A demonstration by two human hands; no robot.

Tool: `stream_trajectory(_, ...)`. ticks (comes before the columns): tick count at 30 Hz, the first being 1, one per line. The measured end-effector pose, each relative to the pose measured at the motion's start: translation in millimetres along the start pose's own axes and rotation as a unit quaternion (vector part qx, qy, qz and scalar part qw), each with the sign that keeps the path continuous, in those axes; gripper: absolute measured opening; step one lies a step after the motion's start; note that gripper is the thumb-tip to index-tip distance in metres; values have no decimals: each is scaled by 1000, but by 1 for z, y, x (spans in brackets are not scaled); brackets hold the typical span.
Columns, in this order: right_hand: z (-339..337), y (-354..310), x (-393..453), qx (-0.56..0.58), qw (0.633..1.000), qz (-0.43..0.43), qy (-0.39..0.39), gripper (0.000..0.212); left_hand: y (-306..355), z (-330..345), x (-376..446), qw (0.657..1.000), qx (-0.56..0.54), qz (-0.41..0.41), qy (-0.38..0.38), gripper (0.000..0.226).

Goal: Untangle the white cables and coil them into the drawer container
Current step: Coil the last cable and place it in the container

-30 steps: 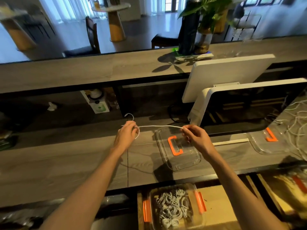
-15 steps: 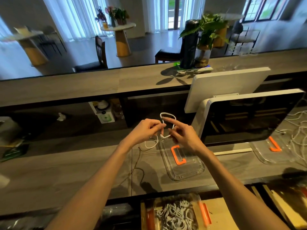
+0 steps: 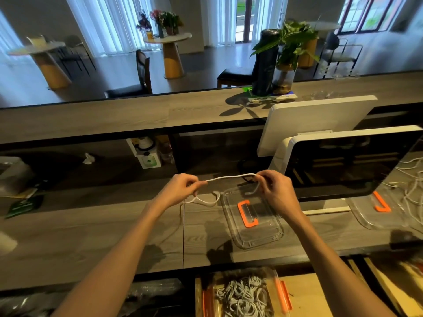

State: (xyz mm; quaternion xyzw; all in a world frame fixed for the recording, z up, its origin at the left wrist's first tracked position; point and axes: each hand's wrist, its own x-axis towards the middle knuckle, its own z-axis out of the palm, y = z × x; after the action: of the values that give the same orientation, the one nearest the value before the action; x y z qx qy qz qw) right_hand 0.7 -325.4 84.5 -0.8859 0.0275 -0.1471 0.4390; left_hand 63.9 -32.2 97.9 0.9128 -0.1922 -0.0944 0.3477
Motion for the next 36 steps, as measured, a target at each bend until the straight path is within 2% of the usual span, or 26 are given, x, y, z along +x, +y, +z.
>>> stream_trajectory(3,-10,18,-6,-9,999,37,29,16,-35,-5,-13,998,38,-38,-17,30)
stream_trajectory(6,-10,29,-16,-20,998,56,-4,14,-53,0,-23,998,9,-55,-21,21)
stream_trajectory(11,1,31,-29,-28,998,-9,-56,11,-36,13,-20,988,-117,-42,93,20)
stream_trajectory(16,13,36,-30,-81,991,-6,-107,20,-8,19,-11,990,-120,1,78,24)
stream_trajectory(17,14,34,-31,-59,992,17,-107,22,-3,21,-10,991,-115,5,75,24)
stream_trajectory(19,19,27,-35,66,989,91,-100,24,5,26,-10,992,-108,14,57,24)
stream_trajectory(21,25,18,-40,189,966,138,-110,26,12,32,-10,994,-103,26,25,25)
stream_trajectory(23,31,9,-43,250,945,164,-132,26,20,40,-10,994,-100,37,-12,26)
stream_trajectory(26,41,-7,-42,364,894,196,-173,34,31,50,-13,991,-106,50,-67,27)
stream_trajectory(28,46,-10,-42,388,885,191,-174,32,35,57,-14,989,-110,53,-88,27)
stream_trajectory(30,50,-8,-41,386,889,193,-154,24,35,60,-15,988,-113,48,-96,30)
stream_trajectory(33,47,2,-38,383,890,218,-115,24,19,63,-18,989,-105,24,-99,32)
stream_trajectory(36,38,12,-35,436,862,245,-89,25,-10,66,-23,989,-105,-16,-104,36)
